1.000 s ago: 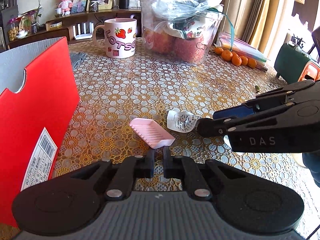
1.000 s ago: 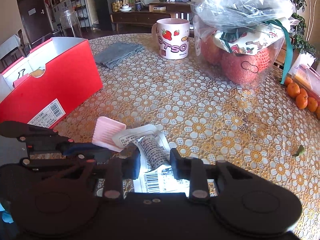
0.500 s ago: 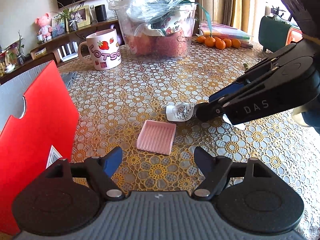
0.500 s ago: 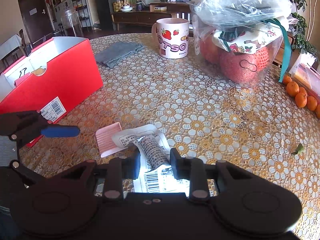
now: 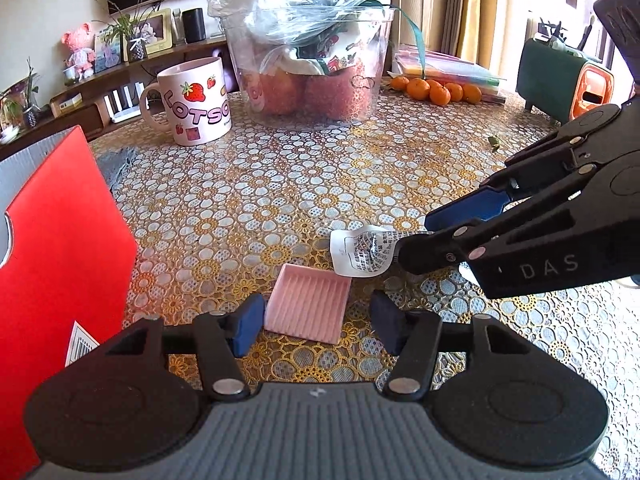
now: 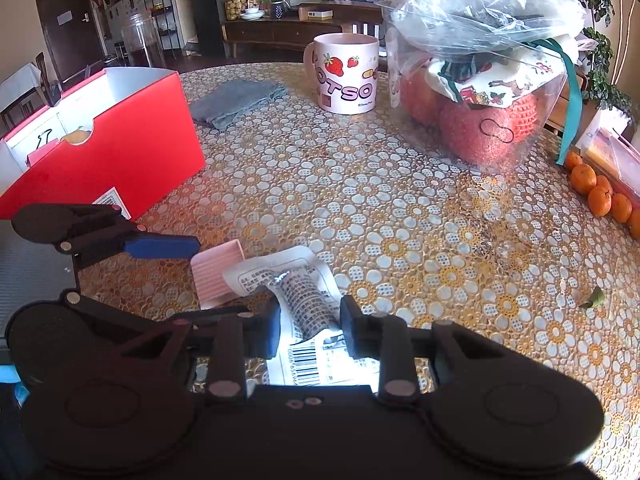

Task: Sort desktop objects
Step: 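Grasp the white printed packet with the right tool while the left tool grasps the pink comb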

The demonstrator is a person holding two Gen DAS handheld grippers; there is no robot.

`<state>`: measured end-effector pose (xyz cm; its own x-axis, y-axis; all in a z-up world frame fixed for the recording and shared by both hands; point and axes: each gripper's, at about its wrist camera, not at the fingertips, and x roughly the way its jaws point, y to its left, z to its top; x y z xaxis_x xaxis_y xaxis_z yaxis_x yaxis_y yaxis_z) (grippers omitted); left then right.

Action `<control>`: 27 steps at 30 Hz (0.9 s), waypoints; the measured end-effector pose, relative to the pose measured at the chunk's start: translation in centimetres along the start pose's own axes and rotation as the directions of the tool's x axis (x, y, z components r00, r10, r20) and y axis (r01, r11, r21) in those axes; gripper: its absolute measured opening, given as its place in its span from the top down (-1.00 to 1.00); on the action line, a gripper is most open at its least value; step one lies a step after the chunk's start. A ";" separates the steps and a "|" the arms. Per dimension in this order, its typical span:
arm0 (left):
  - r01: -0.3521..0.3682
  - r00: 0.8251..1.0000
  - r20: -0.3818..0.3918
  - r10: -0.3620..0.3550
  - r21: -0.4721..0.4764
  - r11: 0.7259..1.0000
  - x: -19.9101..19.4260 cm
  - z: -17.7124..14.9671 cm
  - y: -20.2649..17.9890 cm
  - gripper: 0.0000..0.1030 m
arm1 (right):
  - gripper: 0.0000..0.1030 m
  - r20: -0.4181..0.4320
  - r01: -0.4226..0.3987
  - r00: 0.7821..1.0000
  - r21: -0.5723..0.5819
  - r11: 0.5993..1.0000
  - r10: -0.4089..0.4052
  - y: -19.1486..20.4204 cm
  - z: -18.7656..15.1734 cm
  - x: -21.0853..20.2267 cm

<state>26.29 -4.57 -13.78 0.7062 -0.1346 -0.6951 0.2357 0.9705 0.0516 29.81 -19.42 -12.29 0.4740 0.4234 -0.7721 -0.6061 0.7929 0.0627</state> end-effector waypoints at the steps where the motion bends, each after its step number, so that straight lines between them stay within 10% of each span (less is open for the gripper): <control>1: -0.007 1.000 0.000 0.007 0.012 1.000 -0.1 0.1 -0.2 0.20 | 0.45 0.001 0.003 1.000 -0.002 1.000 -0.003 0.1 0.0 -0.1; 27: 0.024 1.000 -0.004 -0.024 -0.076 0.997 -8.0 0.0 0.3 0.20 | 1.00 0.023 0.139 0.990 0.031 0.990 -0.140 3.1 -1.6 -6.2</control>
<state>20.72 -3.18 -8.18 0.6976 -0.1572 -0.6990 0.2012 0.9794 -0.0194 23.98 -20.27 -8.37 0.5687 0.3184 -0.7584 -0.5140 0.8574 -0.0255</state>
